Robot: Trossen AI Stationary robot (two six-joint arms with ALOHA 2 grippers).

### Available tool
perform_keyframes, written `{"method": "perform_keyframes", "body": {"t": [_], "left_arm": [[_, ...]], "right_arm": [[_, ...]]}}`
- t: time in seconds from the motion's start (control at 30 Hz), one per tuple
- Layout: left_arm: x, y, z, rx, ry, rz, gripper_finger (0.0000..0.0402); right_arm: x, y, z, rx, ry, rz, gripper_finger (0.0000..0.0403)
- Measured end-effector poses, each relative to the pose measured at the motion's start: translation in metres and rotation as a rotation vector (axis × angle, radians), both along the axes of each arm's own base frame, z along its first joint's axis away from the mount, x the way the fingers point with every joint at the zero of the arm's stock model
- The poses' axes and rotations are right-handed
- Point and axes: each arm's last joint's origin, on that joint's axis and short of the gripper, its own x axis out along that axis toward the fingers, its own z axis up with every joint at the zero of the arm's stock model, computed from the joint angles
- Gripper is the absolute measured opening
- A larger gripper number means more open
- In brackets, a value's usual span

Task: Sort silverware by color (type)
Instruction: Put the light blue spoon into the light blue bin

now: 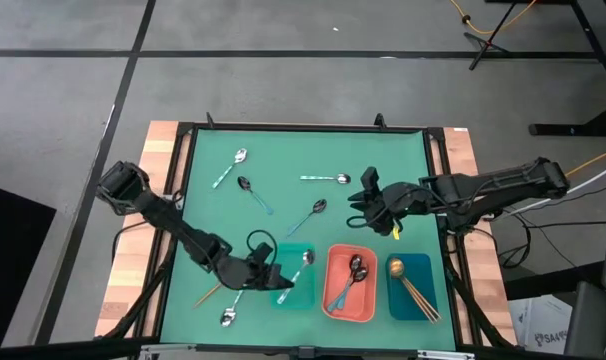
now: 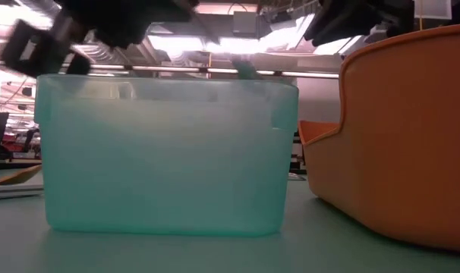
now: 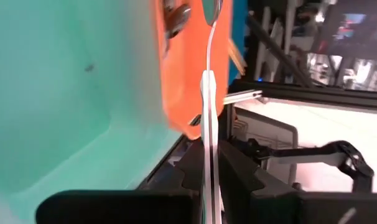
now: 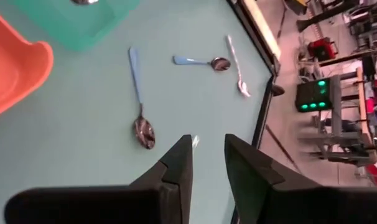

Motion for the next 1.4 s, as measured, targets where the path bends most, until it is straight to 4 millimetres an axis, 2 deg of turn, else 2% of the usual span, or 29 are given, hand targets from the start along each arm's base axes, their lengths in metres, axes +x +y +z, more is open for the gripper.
{"method": "perform_keyframes", "body": {"t": [0.3,0.97,1.4], "left_arm": [[-0.012,-0.004,-0.015,0.0,0.168,-0.002,0.0025],[-0.006,0.015,-0.023,0.006,0.274,-0.008,0.0028],[-0.001,0.024,-0.023,0.04,0.28,-0.022,0.0029]], "right_arm": [[-0.001,0.0,-0.003,0.034,0.022,-0.021,0.0088],[-0.001,0.0,-0.003,0.036,0.02,-0.022,0.0088],[-0.001,0.0,-0.003,0.037,0.02,-0.022,0.0088]]}}
